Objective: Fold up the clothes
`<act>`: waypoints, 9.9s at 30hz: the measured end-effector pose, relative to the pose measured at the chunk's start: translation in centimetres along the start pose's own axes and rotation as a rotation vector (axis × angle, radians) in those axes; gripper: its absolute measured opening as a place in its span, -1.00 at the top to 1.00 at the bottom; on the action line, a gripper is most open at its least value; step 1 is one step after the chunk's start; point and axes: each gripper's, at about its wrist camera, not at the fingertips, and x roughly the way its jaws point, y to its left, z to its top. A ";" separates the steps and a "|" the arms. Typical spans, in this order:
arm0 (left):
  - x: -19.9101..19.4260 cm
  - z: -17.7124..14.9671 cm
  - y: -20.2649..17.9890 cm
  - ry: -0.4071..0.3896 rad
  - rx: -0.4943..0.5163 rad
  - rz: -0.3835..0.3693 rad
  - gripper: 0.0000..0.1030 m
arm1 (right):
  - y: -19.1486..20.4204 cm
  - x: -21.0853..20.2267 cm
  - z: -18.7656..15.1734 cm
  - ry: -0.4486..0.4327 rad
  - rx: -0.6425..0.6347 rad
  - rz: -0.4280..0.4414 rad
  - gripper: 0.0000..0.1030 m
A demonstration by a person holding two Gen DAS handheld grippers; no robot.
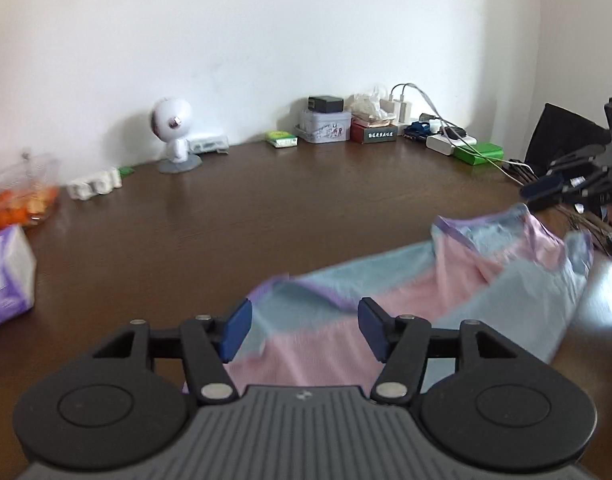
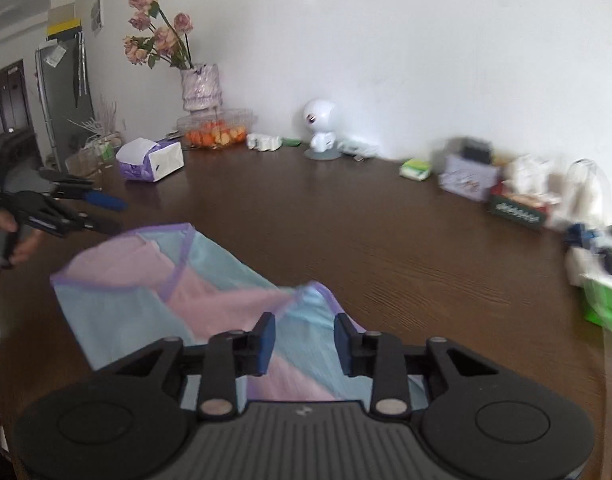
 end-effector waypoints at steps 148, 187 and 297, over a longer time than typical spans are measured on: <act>-2.0 -6.1 2.3 0.064 -0.406 0.324 0.83 | 9.7 -3.7 -7.8 -0.097 -0.297 -0.029 0.54; -10.3 -11.2 -5.1 -0.070 -0.466 0.627 -0.05 | 3.2 -8.6 -8.5 -0.209 0.183 -0.310 0.78; -1.9 -9.0 -14.3 0.043 0.112 -0.419 -0.17 | 8.3 -7.2 -12.9 -0.015 -0.030 0.215 0.20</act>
